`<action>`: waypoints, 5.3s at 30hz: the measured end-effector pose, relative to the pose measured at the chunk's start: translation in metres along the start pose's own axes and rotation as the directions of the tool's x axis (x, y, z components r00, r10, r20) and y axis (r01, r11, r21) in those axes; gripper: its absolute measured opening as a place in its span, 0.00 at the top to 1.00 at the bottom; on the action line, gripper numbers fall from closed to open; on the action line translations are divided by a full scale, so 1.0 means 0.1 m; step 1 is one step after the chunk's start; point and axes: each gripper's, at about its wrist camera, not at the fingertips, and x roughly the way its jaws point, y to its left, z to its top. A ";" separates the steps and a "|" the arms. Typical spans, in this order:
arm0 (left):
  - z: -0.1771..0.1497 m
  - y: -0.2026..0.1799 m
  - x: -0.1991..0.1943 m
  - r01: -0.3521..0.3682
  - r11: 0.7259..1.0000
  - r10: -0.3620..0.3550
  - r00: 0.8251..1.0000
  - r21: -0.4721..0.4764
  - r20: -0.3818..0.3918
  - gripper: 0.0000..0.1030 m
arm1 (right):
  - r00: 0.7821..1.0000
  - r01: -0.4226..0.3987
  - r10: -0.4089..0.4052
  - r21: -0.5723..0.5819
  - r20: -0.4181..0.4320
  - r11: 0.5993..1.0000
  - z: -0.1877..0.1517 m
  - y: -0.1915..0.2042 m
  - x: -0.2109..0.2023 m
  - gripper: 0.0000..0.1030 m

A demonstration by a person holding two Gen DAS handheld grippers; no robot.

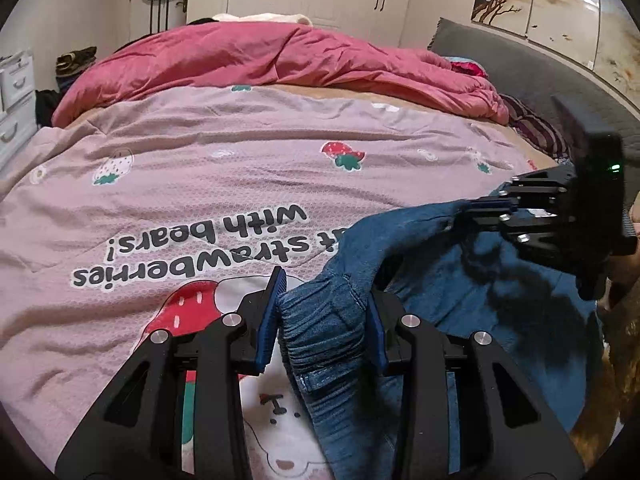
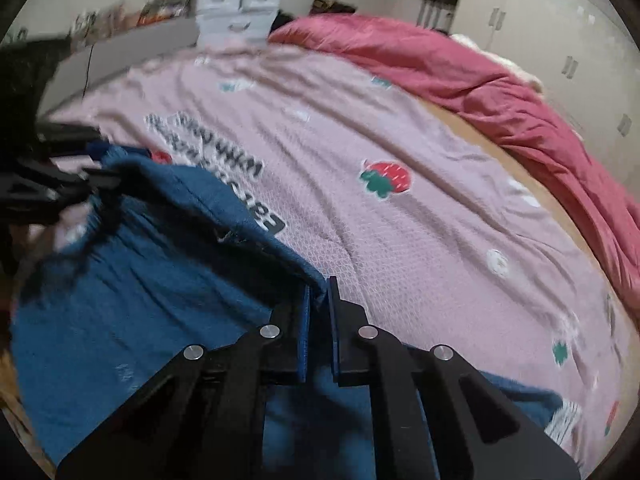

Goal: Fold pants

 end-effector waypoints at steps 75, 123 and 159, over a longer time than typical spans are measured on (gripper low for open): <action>-1.50 -1.08 -0.85 -0.092 0.983 0.108 0.990 0.161 -0.093 0.57 | 0.981 -0.173 0.129 0.338 0.148 0.925 -1.51 1.32 -1.28 0.69; -0.91 -2.28 0.22 0.501 0.864 -0.476 0.846 0.052 -0.239 0.78 | 0.970 0.186 -0.244 0.624 0.009 0.759 -1.79 -0.24 -1.68 0.39; -1.01 -2.40 -0.09 0.503 0.841 -0.462 0.859 0.200 -0.218 0.99 | 0.946 0.130 -0.323 0.892 0.020 0.434 -2.66 -0.88 -2.15 0.91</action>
